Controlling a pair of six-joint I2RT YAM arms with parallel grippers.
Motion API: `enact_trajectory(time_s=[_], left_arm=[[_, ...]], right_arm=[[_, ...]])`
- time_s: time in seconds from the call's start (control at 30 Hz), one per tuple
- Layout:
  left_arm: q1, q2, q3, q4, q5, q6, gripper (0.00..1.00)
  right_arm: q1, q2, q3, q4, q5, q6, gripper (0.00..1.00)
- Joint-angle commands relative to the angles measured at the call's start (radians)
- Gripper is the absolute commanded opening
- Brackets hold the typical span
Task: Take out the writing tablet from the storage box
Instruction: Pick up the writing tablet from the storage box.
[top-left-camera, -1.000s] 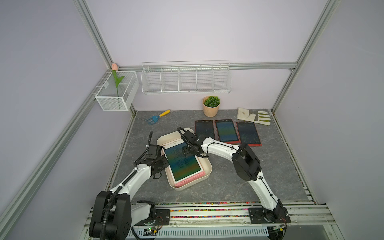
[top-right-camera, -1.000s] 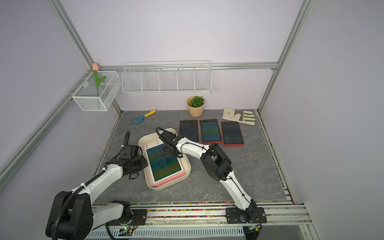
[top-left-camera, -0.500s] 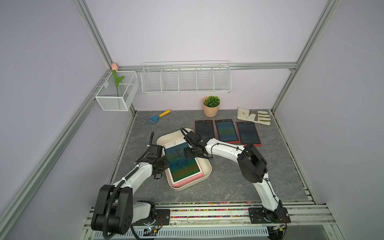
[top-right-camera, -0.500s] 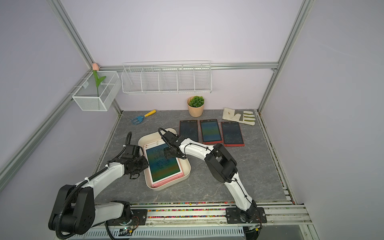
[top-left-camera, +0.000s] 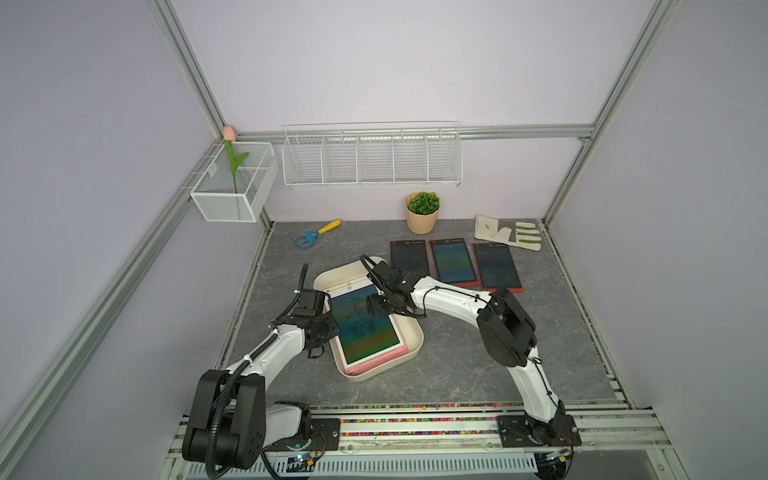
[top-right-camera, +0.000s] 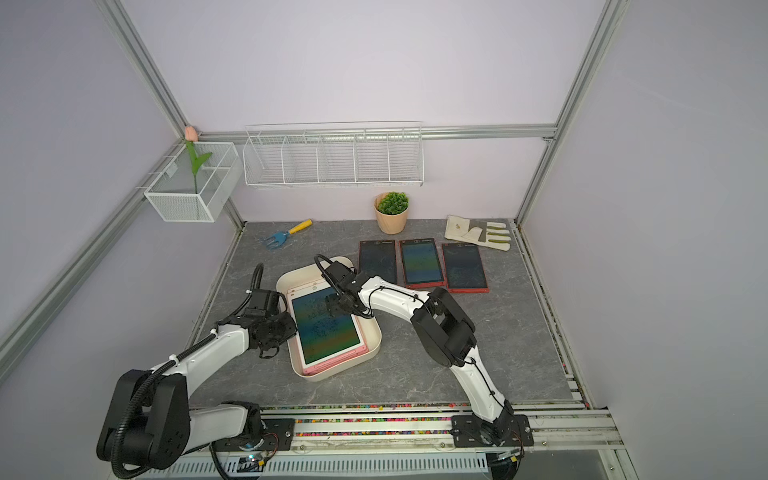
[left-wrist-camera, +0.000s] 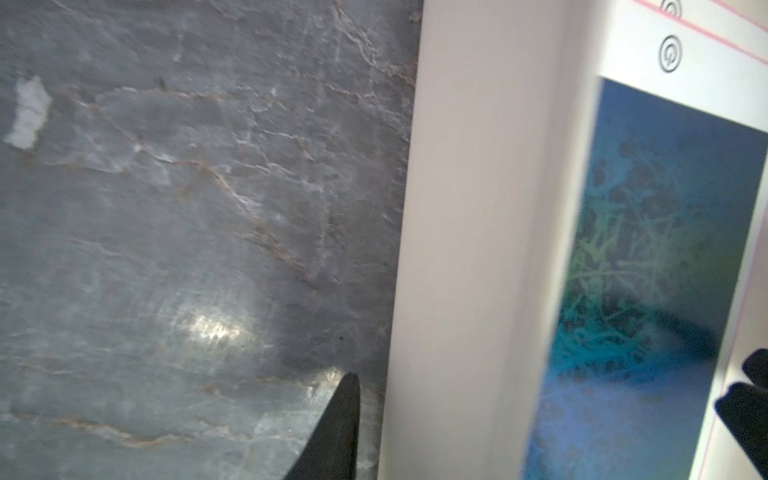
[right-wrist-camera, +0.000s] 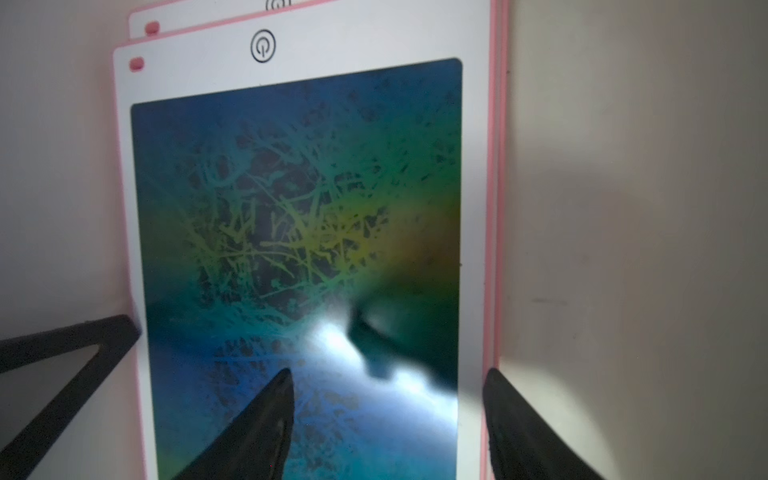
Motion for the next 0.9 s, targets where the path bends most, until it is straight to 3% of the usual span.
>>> enact_trajectory(time_s=[0.0, 0.4, 0.87], left_arm=[[0.005, -0.011, 0.011, -0.004, -0.016, -0.003, 0.29], [0.005, -0.012, 0.009, -0.004, -0.016, -0.001, 0.29], [0.005, -0.014, 0.004, 0.000, -0.014, 0.001, 0.28]], right_arm=[[-0.002, -0.031, -0.014, -0.029, 0.039, -0.017, 0.73], [0.003, 0.032, -0.016, 0.013, -0.034, 0.020, 0.72], [0.009, 0.043, -0.011, -0.015, 0.008, 0.014, 0.72]])
